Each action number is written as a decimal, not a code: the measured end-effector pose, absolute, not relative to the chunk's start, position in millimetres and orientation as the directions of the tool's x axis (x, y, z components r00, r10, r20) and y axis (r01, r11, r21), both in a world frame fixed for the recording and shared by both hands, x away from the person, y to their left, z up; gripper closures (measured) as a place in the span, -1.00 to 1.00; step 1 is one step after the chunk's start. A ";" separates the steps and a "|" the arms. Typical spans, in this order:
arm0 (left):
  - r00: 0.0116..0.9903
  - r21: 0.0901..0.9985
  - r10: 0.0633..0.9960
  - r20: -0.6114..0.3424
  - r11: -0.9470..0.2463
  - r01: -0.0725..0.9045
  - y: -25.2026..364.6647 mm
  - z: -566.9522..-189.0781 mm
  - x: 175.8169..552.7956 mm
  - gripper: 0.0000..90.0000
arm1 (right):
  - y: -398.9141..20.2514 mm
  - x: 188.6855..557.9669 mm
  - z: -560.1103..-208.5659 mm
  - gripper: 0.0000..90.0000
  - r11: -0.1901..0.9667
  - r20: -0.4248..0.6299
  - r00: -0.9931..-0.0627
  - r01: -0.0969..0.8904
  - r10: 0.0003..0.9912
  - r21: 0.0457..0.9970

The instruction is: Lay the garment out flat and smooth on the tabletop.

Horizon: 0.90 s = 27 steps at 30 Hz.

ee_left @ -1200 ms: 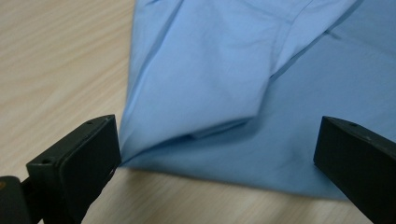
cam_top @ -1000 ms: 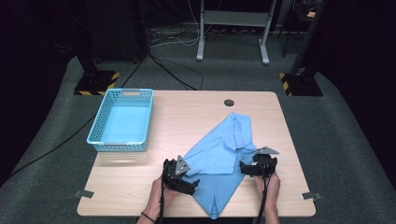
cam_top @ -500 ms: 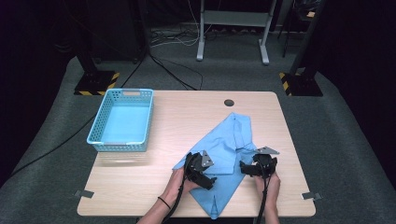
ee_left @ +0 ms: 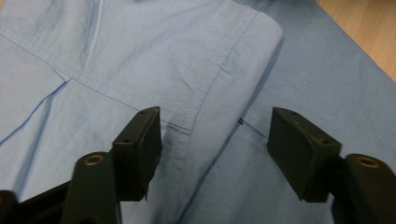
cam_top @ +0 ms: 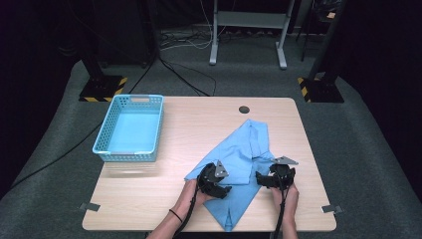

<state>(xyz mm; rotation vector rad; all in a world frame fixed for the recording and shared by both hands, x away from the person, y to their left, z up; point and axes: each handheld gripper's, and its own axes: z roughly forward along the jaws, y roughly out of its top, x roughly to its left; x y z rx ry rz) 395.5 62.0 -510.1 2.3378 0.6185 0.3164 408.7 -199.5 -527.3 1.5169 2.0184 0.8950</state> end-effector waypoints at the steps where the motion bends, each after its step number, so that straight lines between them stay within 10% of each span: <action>1: 0.858 0.678 0.511 0.052 -0.648 0.345 61.9 -509.9 395.3 -0.15 | -199.5 408.7 -527.3 -0.91 0.181 0.022 -0.287 0.659 0.958 0.730; 27: 0.871 0.686 0.476 0.119 -0.674 0.274 59.0 -496.0 397.0 0.89 | -199.2 408.9 -527.3 -0.91 0.184 0.020 -0.289 0.659 0.957 0.729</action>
